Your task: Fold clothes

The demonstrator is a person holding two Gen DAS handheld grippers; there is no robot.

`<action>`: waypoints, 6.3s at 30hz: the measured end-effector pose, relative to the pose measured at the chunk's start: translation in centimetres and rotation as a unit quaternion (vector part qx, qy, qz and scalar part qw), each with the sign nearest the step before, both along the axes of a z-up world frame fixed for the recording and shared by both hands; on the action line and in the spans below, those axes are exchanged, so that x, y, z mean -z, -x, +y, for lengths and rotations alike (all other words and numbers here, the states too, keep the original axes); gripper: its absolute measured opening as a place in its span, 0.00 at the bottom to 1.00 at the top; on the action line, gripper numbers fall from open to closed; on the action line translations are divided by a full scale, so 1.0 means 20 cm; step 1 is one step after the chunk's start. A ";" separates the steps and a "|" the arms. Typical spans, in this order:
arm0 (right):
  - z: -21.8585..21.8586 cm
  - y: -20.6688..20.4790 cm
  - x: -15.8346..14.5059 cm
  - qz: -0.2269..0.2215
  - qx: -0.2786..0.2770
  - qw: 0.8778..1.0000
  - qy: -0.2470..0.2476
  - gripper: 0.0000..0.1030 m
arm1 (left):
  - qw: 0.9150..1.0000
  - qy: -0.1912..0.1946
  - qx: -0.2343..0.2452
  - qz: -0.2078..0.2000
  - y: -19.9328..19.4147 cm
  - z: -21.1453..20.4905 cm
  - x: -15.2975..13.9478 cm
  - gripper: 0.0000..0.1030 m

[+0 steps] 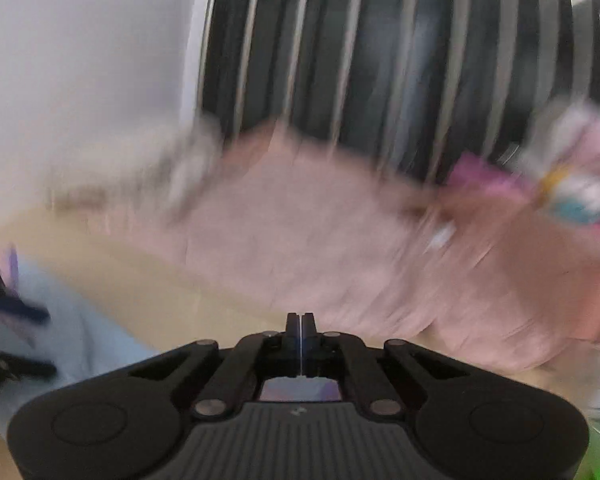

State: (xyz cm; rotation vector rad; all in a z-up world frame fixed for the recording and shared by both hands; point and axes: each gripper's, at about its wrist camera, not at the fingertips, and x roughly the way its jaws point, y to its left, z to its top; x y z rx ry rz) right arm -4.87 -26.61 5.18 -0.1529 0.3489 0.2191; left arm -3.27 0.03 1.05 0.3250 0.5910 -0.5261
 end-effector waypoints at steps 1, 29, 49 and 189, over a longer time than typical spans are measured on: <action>-0.04 0.09 0.02 -0.017 0.018 1.000 -0.008 0.00 | 1.000 0.001 -0.002 0.001 0.00 0.00 0.00 0.53; -0.14 0.21 0.11 -0.023 0.049 0.989 -0.138 0.03 | 0.998 0.038 -0.039 0.024 -0.01 0.03 0.01 0.61; 0.08 0.04 0.19 0.153 -0.106 0.981 -0.064 0.05 | 0.998 0.019 -0.050 0.038 -0.03 0.02 -0.01 0.74; -0.23 0.34 0.41 0.020 0.181 0.971 -0.156 0.46 | 0.975 0.162 -0.155 -0.001 0.22 0.05 -0.28 0.83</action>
